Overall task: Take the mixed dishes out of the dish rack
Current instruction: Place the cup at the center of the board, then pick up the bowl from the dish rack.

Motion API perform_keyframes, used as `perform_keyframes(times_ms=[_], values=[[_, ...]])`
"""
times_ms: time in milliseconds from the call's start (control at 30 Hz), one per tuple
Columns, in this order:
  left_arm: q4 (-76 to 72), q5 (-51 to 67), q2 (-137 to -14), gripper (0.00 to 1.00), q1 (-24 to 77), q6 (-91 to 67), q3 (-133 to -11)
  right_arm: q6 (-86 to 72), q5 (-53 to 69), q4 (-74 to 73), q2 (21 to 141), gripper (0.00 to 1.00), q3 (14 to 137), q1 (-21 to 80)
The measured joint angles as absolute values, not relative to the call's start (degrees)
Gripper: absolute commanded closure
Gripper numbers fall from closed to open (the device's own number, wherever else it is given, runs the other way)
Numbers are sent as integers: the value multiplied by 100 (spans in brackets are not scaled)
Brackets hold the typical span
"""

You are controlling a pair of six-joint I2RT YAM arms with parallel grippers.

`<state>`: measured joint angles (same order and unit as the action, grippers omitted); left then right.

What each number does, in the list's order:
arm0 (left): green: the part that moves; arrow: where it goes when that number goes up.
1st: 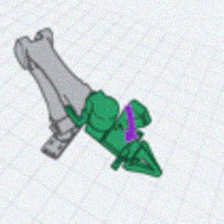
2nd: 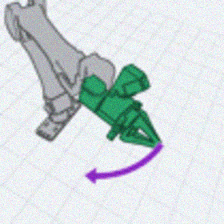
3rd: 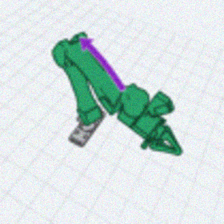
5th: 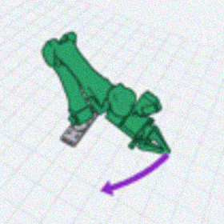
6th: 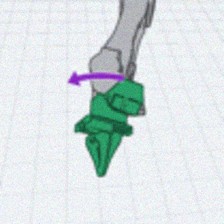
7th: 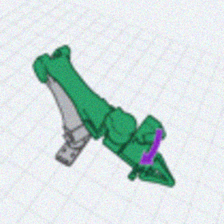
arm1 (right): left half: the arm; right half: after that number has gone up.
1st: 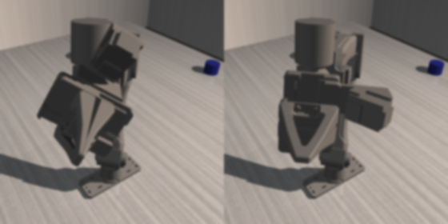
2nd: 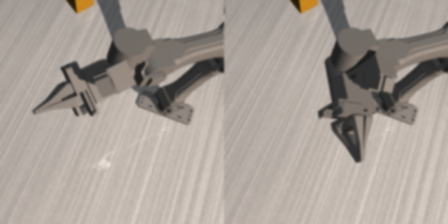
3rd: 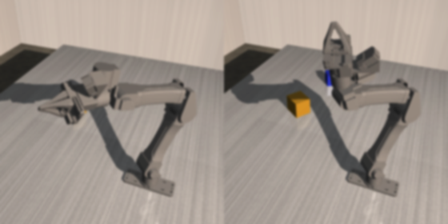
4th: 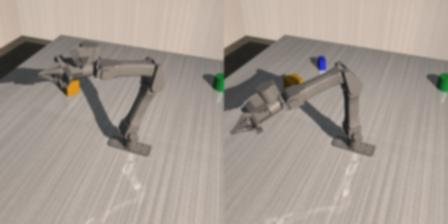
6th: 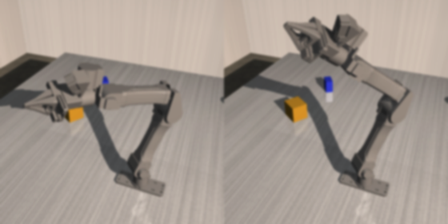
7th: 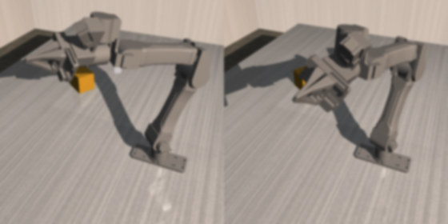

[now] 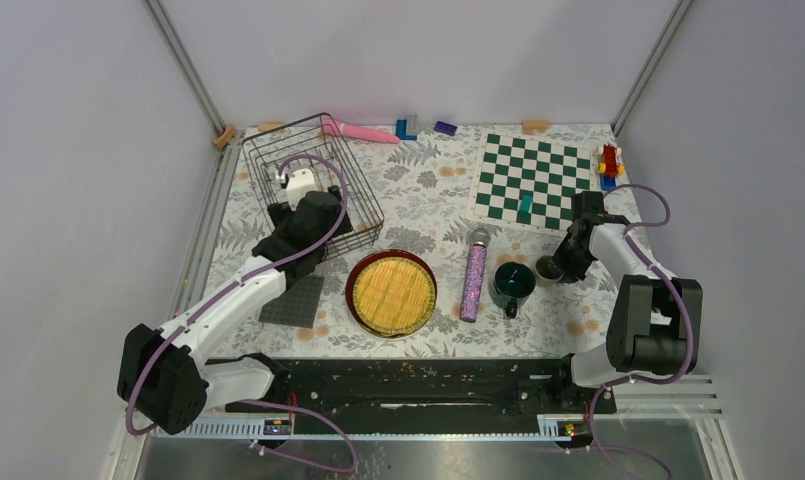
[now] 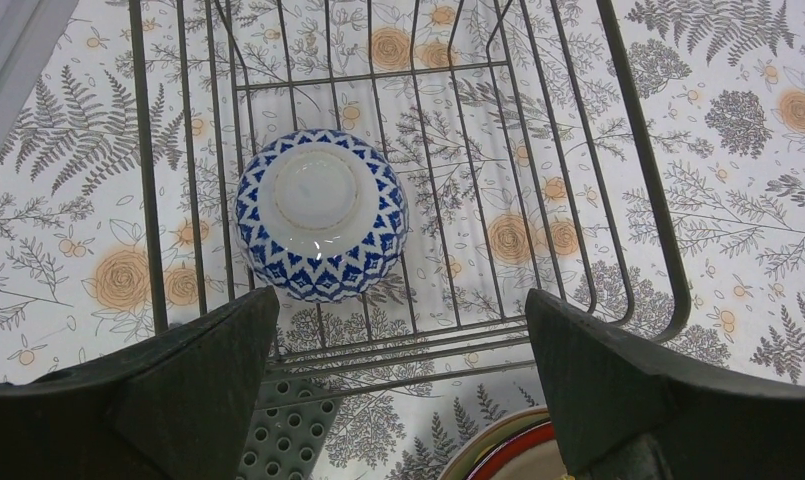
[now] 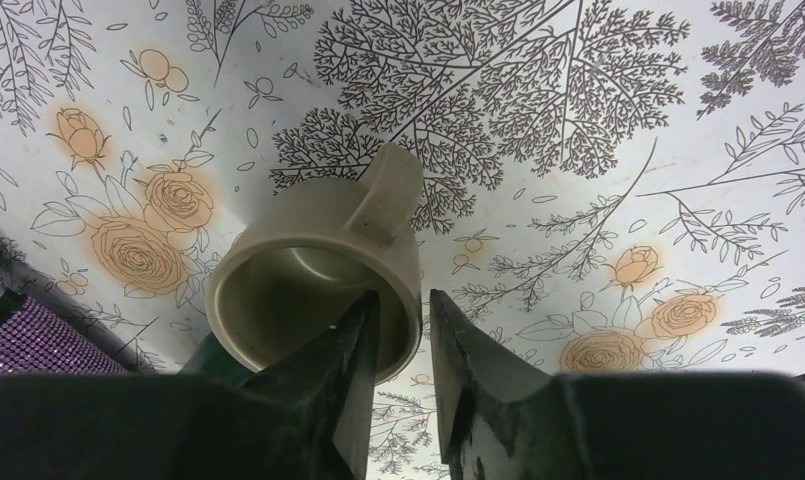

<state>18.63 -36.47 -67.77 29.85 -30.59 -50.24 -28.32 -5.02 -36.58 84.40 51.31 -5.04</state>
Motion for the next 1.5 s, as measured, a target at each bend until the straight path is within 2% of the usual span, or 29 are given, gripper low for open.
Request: perform_keyframes(times_ms=[333,433,567,600,933,1200,1500], values=[[2016,-3798,-6875,1,2965,-3269,-5076,-2834,-526,-3662,8390,50,5131,-504],[2095,-3795,-6956,1,2853,-3356,-5146,-2856,-565,-3695,8095,37,5113,-504],[2191,-3739,-7203,1,2565,-3498,-5356,-2941,-722,-3697,7336,6,5030,-504],[2200,-3699,-7262,1,2477,-3518,-5400,-2961,-790,-3691,7061,1,4982,-504],[2252,-2805,-8296,1,1601,-3603,-5942,-3282,-950,-3400,4779,0,3894,-504],[2309,-2259,-9181,1,1286,-3605,-6482,-3350,-624,-3264,4370,0,3741,-504],[2412,-2038,-9461,1,1173,-3640,-6598,-3352,-379,-3216,4209,0,3675,-504]])
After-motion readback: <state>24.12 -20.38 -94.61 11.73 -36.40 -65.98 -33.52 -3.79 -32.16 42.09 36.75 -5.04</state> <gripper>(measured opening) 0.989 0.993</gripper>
